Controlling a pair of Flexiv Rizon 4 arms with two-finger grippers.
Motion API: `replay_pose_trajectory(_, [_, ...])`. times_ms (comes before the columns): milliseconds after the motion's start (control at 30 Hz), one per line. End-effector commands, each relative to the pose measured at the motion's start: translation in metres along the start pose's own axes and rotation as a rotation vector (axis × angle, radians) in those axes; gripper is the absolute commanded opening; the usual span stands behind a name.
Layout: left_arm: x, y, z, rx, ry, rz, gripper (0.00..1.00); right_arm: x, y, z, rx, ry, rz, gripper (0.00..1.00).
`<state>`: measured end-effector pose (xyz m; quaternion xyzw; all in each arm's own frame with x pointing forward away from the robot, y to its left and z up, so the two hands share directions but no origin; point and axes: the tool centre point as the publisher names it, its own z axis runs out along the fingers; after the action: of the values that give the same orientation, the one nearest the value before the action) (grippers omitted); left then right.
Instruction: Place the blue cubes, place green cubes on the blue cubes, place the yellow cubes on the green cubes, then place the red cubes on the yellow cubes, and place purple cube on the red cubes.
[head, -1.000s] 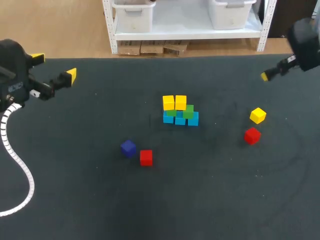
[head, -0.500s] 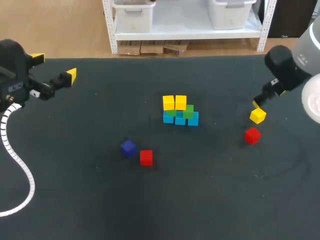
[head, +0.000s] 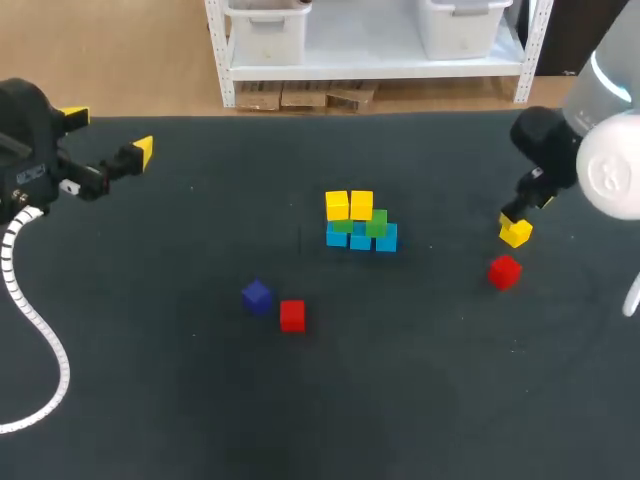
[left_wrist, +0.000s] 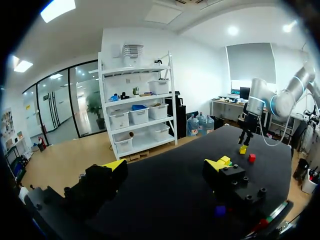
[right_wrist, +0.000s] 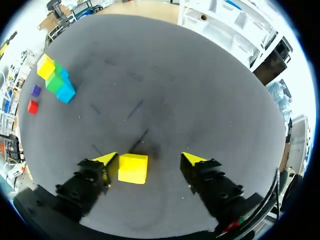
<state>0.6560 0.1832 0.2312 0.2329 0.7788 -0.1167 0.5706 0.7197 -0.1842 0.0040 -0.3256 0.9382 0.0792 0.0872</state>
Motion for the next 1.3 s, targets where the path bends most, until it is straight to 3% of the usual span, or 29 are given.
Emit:
replay_pose_trajectory(33, [0.000, 0.002, -0.001, 0.009, -0.002, 0.000, 1.00, 0.003, 0.000, -0.002, -0.015, 0.023, -0.010, 0.63])
replay_pose_trajectory(300, [0.000, 0.002, -0.001, 0.009, -0.002, 0.000, 1.00, 0.008, 0.008, 0.001, -0.039, 0.065, -0.038, 0.71])
replay_pose_trajectory(400, [0.000, 0.002, -0.001, 0.009, -0.002, 0.000, 1.00, 0.011, 0.011, 0.002, -0.042, 0.079, -0.052, 0.59])
replay_pose_trajectory(533, [0.000, 0.002, -0.001, 0.009, -0.002, 0.000, 1.00, 0.014, 0.011, 0.001, -0.042, 0.098, -0.065, 0.51])
replay_pose_trajectory(667, [0.000, 0.002, -0.001, 0.009, -0.002, 0.000, 1.00, 0.019, 0.011, 0.000, -0.049, 0.119, -0.078, 0.67])
replay_pose_trajectory(733, [0.000, 0.002, -0.001, 0.009, -0.002, 0.000, 1.00, 0.021, 0.010, 0.000, -0.049, 0.125, -0.081, 0.71])
replay_pose_trajectory(767, [0.000, 0.002, -0.001, 0.009, -0.002, 0.000, 1.00, 0.022, 0.010, 0.000, -0.049, 0.130, -0.085, 0.69])
replay_pose_trajectory(800, [0.000, 0.002, -0.001, 0.009, -0.002, 0.000, 1.00, 0.023, 0.010, 0.000, -0.049, 0.131, -0.087, 0.60])
replay_pose_trajectory(867, [0.000, 0.002, -0.001, 0.009, -0.002, 0.000, 1.00, 0.023, 0.009, 0.000, -0.050, 0.132, -0.094, 0.33])
replay_pose_trajectory(933, [0.000, 0.002, -0.001, 0.009, -0.002, 0.000, 1.00, 0.023, 0.011, 0.000, -0.047, 0.134, -0.108, 0.00])
replay_pose_trajectory(1300, [0.000, 0.002, -0.001, 0.009, -0.002, 0.000, 1.00, 0.015, 0.014, -0.003, -0.062, 0.125, -0.197, 0.00])
